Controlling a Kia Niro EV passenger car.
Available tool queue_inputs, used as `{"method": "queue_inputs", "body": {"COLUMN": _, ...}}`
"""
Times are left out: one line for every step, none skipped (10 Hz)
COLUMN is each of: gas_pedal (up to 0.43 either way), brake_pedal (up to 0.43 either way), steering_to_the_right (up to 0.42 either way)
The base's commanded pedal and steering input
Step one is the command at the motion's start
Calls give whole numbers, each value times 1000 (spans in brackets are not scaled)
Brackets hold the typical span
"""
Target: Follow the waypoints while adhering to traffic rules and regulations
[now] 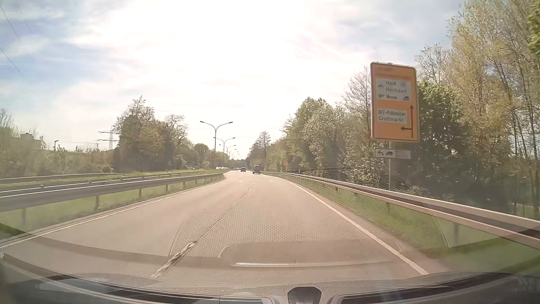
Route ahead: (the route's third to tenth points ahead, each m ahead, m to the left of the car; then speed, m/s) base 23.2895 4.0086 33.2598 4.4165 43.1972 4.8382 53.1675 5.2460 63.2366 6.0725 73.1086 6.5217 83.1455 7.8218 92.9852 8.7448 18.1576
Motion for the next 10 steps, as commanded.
{"method": "queue_inputs", "body": {"gas_pedal": 110, "brake_pedal": 0, "steering_to_the_right": -4}}
{"method": "queue_inputs", "body": {"gas_pedal": 110, "brake_pedal": 0, "steering_to_the_right": -4}}
{"method": "queue_inputs", "body": {"gas_pedal": 110, "brake_pedal": 0, "steering_to_the_right": -4}}
{"method": "queue_inputs", "body": {"gas_pedal": 110, "brake_pedal": 0, "steering_to_the_right": -4}}
{"method": "queue_inputs", "body": {"gas_pedal": 110, "brake_pedal": 0, "steering_to_the_right": -5}}
{"method": "queue_inputs", "body": {"gas_pedal": 110, "brake_pedal": 0, "steering_to_the_right": -5}}
{"method": "queue_inputs", "body": {"gas_pedal": 110, "brake_pedal": 0, "steering_to_the_right": -5}}
{"method": "queue_inputs", "body": {"gas_pedal": 110, "brake_pedal": 0, "steering_to_the_right": -6}}
{"method": "queue_inputs", "body": {"gas_pedal": 110, "brake_pedal": 0, "steering_to_the_right": -6}}
{"method": "queue_inputs", "body": {"gas_pedal": 110, "brake_pedal": 0, "steering_to_the_right": -6}}
